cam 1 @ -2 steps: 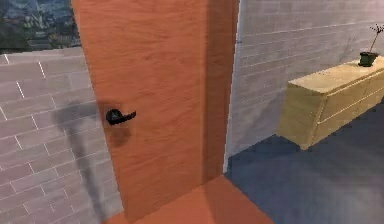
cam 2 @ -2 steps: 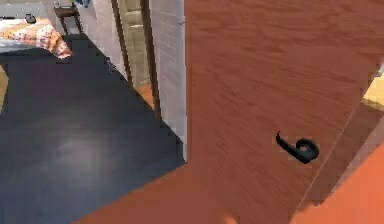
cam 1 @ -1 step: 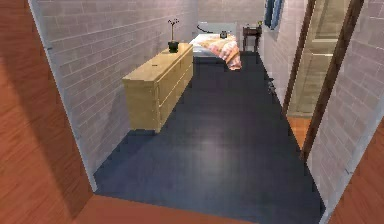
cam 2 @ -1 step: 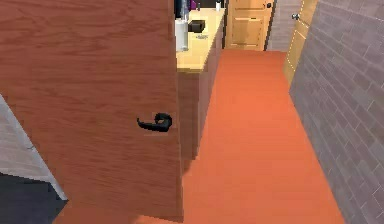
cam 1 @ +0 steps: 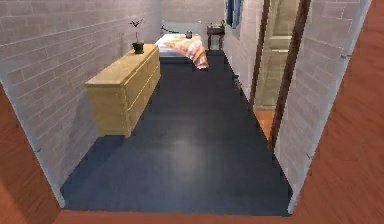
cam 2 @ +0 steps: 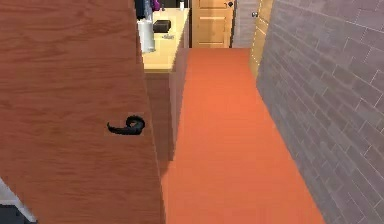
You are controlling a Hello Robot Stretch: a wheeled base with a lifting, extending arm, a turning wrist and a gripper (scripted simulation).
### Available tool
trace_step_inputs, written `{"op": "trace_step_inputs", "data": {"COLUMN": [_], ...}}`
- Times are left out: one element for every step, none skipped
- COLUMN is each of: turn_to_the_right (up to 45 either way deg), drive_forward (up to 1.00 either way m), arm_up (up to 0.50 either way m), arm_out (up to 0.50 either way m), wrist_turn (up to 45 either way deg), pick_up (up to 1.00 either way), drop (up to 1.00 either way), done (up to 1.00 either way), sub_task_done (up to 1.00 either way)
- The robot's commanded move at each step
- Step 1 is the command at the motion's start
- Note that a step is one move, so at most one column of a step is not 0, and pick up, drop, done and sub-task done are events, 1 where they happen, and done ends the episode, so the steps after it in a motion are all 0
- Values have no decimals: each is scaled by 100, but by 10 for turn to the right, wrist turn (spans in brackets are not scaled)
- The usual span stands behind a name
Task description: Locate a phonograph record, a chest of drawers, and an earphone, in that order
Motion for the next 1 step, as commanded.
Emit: {"op": "trace_step_inputs", "data": {"turn_to_the_right": [0], "drive_forward": [100], "arm_up": [0], "arm_out": [0], "wrist_turn": [0], "pick_up": [0], "drop": [0], "done": [0], "sub_task_done": [0]}}
